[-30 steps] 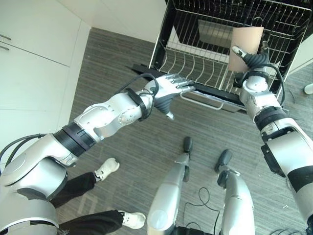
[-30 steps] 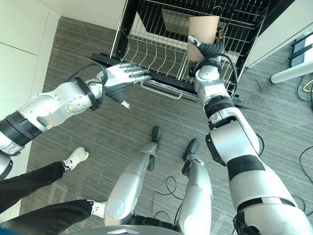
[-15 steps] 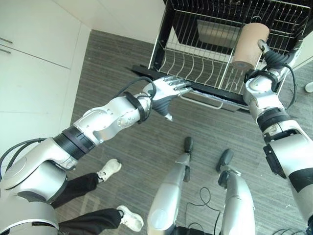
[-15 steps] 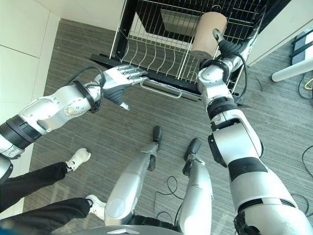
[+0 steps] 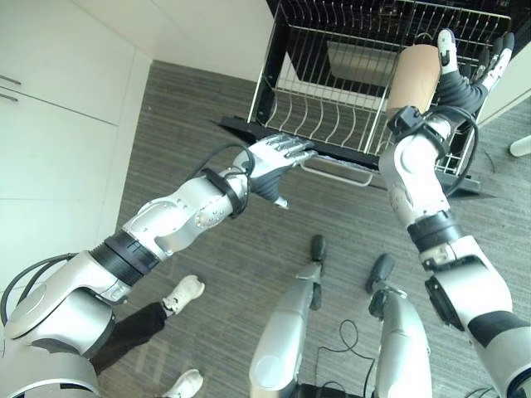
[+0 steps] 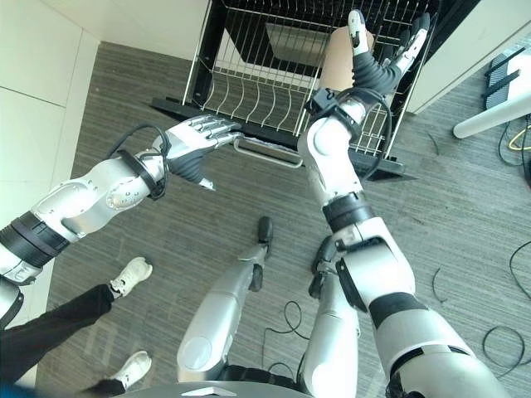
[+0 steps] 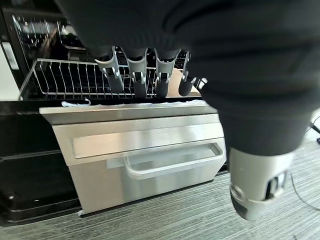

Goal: Place the dishes in the dishwasher.

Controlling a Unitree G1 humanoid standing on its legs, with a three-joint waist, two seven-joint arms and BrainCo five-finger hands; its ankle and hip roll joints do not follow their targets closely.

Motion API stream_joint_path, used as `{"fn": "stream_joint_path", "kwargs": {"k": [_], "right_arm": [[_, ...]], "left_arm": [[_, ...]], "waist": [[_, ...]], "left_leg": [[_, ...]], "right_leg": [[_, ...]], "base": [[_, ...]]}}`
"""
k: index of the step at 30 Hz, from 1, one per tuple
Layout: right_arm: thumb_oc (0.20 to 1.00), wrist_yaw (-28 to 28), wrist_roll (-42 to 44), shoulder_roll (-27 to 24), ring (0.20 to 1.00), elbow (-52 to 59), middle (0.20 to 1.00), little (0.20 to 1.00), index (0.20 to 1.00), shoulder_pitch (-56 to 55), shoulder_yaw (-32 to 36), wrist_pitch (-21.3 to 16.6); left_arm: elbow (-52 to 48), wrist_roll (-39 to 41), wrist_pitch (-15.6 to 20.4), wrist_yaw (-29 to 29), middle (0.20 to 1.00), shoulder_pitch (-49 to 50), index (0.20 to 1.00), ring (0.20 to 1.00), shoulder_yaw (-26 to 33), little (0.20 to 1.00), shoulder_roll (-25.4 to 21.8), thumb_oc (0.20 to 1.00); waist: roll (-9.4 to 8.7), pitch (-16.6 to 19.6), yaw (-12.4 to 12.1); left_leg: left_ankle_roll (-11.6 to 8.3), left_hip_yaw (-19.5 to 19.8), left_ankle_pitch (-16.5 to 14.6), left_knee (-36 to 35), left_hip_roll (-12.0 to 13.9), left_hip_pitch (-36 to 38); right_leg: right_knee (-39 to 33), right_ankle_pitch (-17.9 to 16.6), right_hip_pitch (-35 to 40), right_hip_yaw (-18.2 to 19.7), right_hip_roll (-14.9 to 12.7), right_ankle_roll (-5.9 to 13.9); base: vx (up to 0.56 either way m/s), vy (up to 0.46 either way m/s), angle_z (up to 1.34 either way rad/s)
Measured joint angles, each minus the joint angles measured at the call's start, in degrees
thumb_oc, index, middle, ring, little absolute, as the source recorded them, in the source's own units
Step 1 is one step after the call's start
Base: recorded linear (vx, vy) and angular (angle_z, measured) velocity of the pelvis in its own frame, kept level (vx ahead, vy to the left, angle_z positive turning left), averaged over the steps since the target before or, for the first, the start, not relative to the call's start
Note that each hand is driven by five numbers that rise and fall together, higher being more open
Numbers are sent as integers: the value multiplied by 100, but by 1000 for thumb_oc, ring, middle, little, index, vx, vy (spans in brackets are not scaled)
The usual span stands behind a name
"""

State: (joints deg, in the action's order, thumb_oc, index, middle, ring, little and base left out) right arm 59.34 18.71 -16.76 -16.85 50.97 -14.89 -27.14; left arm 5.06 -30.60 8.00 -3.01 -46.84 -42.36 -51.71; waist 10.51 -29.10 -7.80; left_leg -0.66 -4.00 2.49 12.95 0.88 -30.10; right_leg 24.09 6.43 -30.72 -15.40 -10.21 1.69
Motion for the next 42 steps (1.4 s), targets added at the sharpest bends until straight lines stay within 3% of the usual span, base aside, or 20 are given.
{"fn": "stream_joint_path", "kwargs": {"k": [2,4,7,9,11,13,14,16,18,23,27,29,31,32,33,34,35,38,40,42], "right_arm": [[1000,18,-250,0,1000,344,1000,1000,1000,-180,-86,158],[1000,-125,-511,-22,1000,1590,1000,1000,1000,-987,-246,226],[1000,-434,-473,-160,1000,1951,1000,1000,1000,-1815,-254,276],[1000,-723,-395,-422,1000,2572,1000,1000,1000,-2598,-215,312],[1000,-1236,-136,-595,1000,2757,1000,1000,1000,-3471,-144,298],[1000,-1671,46,-582,1000,2739,1000,1000,1000,-4034,-106,270],[1000,-1790,48,-581,1000,2732,1000,1000,1000,-4031,-102,266],[1000,-2633,276,-680,1000,2753,1000,1000,1000,-4377,215,369],[1000,-3054,277,-700,1000,2680,1000,1000,1000,-4574,286,455],[1000,-3878,455,-644,1000,2537,1000,1000,1000,-5376,1001,715],[1000,-4201,729,-339,1000,1844,1000,1000,1000,-5819,1718,823],[1000,-4368,736,-274,1000,1836,1000,1000,1000,-5887,1725,827],[1000,-4639,840,-234,1000,1840,1000,1000,1000,-5879,1669,856],[1000,-4775,851,-255,1000,1820,1000,1000,1000,-5833,1628,858],[1000,-4885,865,-264,1000,1839,1000,1000,1000,-5682,1477,856],[1000,-5010,867,-268,1000,1948,1000,1000,1000,-5615,1384,840],[1000,-5119,868,-329,1000,2106,1000,1000,1000,-5500,1373,810],[1000,-5323,892,-663,1000,2099,1000,1000,1000,-5302,1370,789],[1000,-5557,940,-878,1000,2099,1000,1000,1000,-5295,1384,767],[1000,-5739,1091,-907,1000,2087,1000,1000,1000,-5140,1394,765]], "left_arm": [[42,-41,-85,-85,1000,193,1000,1000,70,1000,-11,1000],[252,-115,-114,-332,1000,987,1000,1000,312,1000,50,1000],[293,-110,-187,-704,1000,1790,1000,1000,730,1000,263,1000],[243,-101,-224,-1010,1000,2288,1000,1000,1120,1000,639,1000],[242,-42,-201,-1511,1000,3012,1000,1000,1519,1000,1195,1000],[265,351,-25,-1980,1000,3462,1000,1000,1695,1000,1490,1000],[269,355,37,-2092,1000,3477,1000,1000,1795,1000,1570,1000],[79,1032,402,-2440,1000,3764,1000,1000,2552,1000,2464,1000],[73,1505,638,-2526,1000,3798,1000,1000,2623,1000,2534,1000],[61,2452,966,-2271,1000,3965,1000,1000,3018,1000,2573,1000],[239,3000,1274,-2231,1000,4284,1000,1000,3590,1000,2571,1000],[226,3238,1394,-2166,1000,4355,1000,1000,3867,1000,2574,1000],[115,3444,1433,-2107,1000,4649,1000,1000,4299,1000,2548,1000],[94,3476,1452,-2067,1000,4736,1000,1000,4385,1000,2566,1000],[20,3516,1511,-2025,1000,4913,1000,1000,4509,1000,2597,1000],[20,3631,1546,-2005,1000,4966,1000,1000,4504,1000,2626,1000],[26,3738,1567,-1956,1000,4930,1000,1000,4494,1000,2699,1000],[22,3954,1762,-1866,1000,4819,1000,1000,4345,1000,2836,1000],[21,3953,1791,-1849,1000,4830,1000,1000,4255,1000,2904,1000],[36,3953,1828,-1820,1000,4815,1000,1000,4253,1000,2921,1000]], "waist": [[5,3,200],[2,1,414],[0,60,733],[-105,168,808],[-455,586,835],[-787,1241,871],[-860,1359,889],[-932,1590,891],[-1014,1927,914],[-1256,2189,997],[-1332,2261,1335],[-1342,2273,1374],[-1312,2311,1207],[-1305,2317,1200],[-1255,2305,1095],[-1310,2322,981],[-1393,2342,930],[-1169,2323,903],[-1143,2260,908],[-1216,2087,862]], "left_leg": [[17,-38,-19,19,-2,183],[55,-216,-164,17,34,771],[-7,-351,-403,55,78,1486],[12,-395,-511,104,91,1776],[10,-517,-660,104,136,2207],[-17,-612,-794,77,207,2439],[-19,-624,-800,43,212,2516],[23,-654,-873,0,174,2844],[18,-695,-911,4,174,2842],[63,-959,-949,36,136,2830],[260,-1172,-1110,149,111,2643],[288,-1285,-1086,140,80,2591],[401,-1623,-1054,128,264,2576],[395,-1748,-1055,116,374,2559],[266,-1805,-1090,105,527,2577],[194,-1878,-1108,107,558,2638],[175,-1911,-1124,144,433,2646],[138,-1514,-1085,94,293,2632],[95,-1430,-869,-160,107,2884],[-107,-1181,-687,-36,43,2900]], "right_leg": [[-18,-21,185,20,10,5],[-140,-35,698,213,56,36],[-318,54,1422,337,112,105],[-323,100,1707,363,127,116],[-313,211,2073,472,171,138],[-394,297,2281,500,243,134],[-400,300,2315,530,252,135],[-441,308,2620,578,248,175],[-496,307,2612,626,259,202],[-602,157,2502,922,282,310],[-902,-89,2400,1125,198,479],[-1137,-293,2403,1104,159,549],[-1407,-386,2490,396,-21,582],[-1004,-347,2462,53,41,639],[-394,-25,2375,-189,323,525],[-256,266,2475,-241,518,309],[-571,546,2640,-171,529,-72],[-516,606,2706,-109,600,-133],[-253,814,2703,-123,453,-174],[-71,877,2709,-54,276,-266]], "base": [[91,93,-15],[135,80,-39],[157,37,-29],[187,-24,-18],[120,-12,-30],[87,33,-21],[38,46,-16],[-37,39,-11],[-70,40,-12],[-139,54,-27],[-105,36,-31],[-56,-22,-42],[-39,-82,-70],[64,-143,-57],[126,-161,-61],[133,-161,-68],[114,-144,-28],[151,-88,-2],[78,25,14],[12,251,-5]]}}
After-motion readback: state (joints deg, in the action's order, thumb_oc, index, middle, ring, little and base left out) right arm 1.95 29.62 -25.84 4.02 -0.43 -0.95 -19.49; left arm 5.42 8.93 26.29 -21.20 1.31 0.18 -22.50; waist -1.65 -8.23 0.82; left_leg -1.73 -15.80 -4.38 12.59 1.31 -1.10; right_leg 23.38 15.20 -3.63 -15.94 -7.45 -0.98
